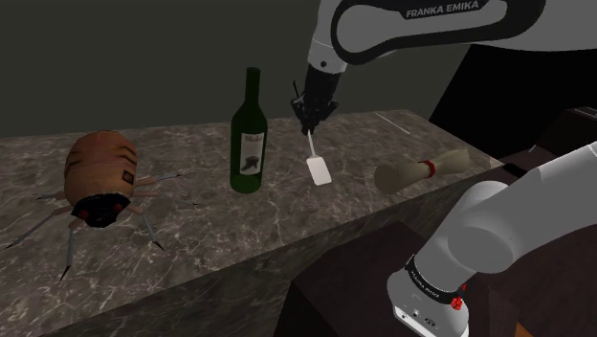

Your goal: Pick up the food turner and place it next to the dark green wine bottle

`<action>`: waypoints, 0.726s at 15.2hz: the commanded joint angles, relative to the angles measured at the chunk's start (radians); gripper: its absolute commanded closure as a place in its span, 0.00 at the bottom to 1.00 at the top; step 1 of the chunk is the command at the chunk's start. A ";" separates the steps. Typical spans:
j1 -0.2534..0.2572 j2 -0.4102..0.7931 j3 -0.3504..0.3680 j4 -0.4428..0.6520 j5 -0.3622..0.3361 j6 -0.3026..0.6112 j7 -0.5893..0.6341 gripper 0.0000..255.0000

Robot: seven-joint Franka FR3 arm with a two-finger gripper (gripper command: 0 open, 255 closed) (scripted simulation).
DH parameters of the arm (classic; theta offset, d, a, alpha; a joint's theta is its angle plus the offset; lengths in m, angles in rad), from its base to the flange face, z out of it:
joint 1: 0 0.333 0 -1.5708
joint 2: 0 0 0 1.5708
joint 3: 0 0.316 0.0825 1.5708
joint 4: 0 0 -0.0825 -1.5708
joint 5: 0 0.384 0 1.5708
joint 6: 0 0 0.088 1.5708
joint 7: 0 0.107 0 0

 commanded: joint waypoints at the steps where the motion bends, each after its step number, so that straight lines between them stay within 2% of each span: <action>1: 0.001 0.006 0.002 -0.020 0.000 0.027 0.002 1.00; 11: 0.001 0.043 0.010 -0.125 -0.001 0.168 0.008 1.00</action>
